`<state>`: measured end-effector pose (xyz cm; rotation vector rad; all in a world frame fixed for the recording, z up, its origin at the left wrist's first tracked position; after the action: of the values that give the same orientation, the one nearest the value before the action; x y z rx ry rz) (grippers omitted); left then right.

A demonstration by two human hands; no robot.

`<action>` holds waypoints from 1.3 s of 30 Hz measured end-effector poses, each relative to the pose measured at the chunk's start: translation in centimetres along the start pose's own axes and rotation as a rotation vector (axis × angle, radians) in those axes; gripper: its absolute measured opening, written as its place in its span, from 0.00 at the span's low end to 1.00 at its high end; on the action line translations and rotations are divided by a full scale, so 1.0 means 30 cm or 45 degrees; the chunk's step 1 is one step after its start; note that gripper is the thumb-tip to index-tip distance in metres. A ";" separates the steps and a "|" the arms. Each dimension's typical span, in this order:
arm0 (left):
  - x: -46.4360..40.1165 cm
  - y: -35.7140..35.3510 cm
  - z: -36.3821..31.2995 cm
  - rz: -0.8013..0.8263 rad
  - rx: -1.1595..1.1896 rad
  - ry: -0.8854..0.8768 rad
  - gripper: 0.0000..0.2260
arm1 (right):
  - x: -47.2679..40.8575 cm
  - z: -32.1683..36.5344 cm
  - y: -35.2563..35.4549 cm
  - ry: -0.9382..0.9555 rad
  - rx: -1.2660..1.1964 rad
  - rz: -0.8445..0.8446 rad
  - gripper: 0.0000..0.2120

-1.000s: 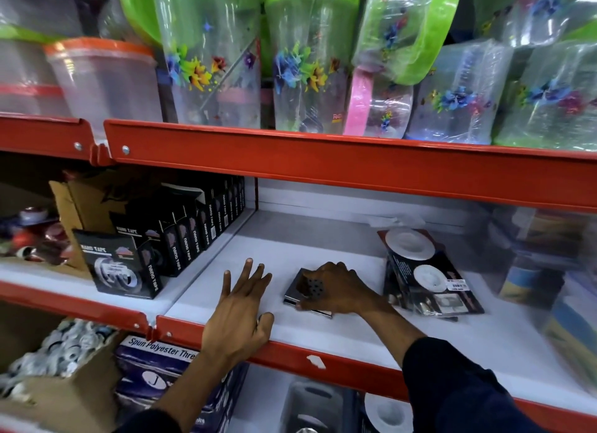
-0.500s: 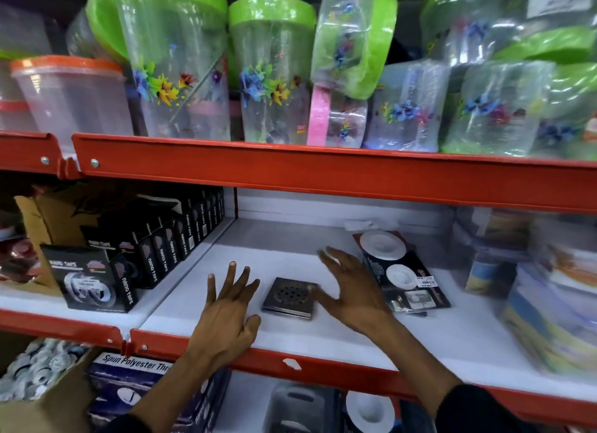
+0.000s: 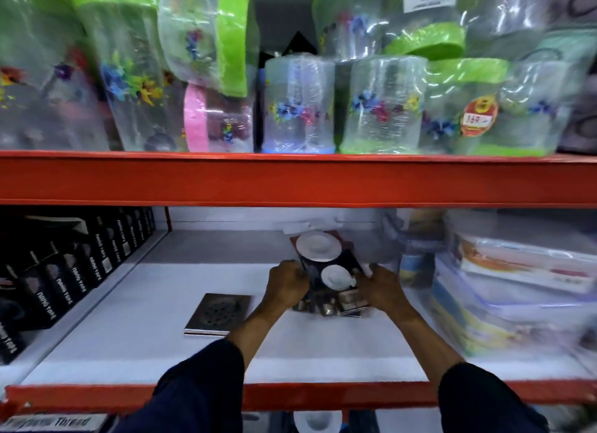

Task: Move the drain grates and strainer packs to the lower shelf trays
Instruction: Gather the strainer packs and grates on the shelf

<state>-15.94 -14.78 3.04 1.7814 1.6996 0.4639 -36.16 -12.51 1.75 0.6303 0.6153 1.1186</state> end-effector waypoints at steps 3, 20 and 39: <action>-0.042 -0.024 0.005 -0.024 0.064 0.015 0.10 | 0.000 -0.018 0.007 -0.013 -0.021 -0.019 0.16; 0.061 -0.010 0.037 -0.020 0.332 0.200 0.22 | 0.141 -0.007 0.006 -0.042 0.044 0.195 0.02; 0.418 0.286 0.260 -0.441 -0.653 -0.531 0.28 | 0.385 0.235 -0.110 0.656 0.547 -0.101 0.35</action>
<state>-3.07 -3.79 0.73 1.0970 1.3931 0.3095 -25.41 -3.71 2.58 0.6758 1.3363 1.0852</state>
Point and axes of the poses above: each hand's wrist, its own x-axis away from the middle knuckle, its own y-axis out of the back of the hand, z = x × y, the point moved 3 cm from there along -x, towards the middle knuckle, and after that the axes turned 4 degrees about x, right-handed, at the moved point
